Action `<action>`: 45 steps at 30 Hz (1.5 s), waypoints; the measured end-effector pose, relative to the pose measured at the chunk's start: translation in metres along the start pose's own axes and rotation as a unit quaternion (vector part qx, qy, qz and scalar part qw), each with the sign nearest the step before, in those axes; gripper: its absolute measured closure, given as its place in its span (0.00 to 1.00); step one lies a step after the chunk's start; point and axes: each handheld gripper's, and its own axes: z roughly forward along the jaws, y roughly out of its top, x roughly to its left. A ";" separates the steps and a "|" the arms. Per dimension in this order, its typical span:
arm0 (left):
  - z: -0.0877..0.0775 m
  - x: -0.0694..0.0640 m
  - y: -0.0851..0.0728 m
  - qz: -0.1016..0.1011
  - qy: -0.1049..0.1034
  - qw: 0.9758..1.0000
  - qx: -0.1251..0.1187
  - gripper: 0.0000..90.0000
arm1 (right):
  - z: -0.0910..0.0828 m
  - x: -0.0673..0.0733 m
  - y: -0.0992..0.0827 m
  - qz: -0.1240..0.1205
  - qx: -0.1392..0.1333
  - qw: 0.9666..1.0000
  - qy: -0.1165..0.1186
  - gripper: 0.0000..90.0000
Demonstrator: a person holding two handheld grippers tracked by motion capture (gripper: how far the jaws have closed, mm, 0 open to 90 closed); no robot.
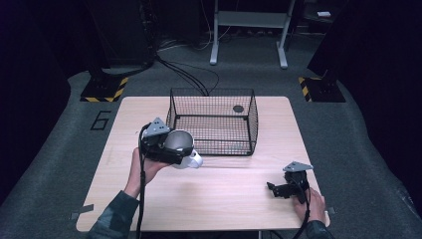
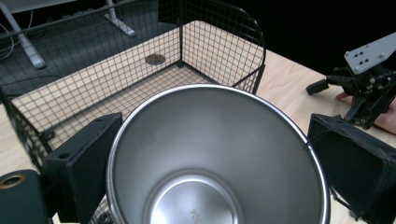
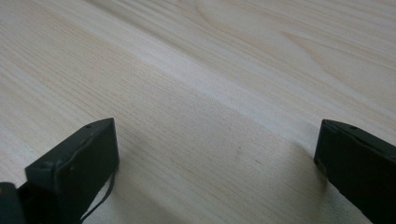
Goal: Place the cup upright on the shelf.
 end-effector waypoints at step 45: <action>0.050 0.034 0.085 0.010 0.020 1.000 -0.009 0.07 | 0.000 0.000 0.000 0.000 0.000 1.000 0.000 0.00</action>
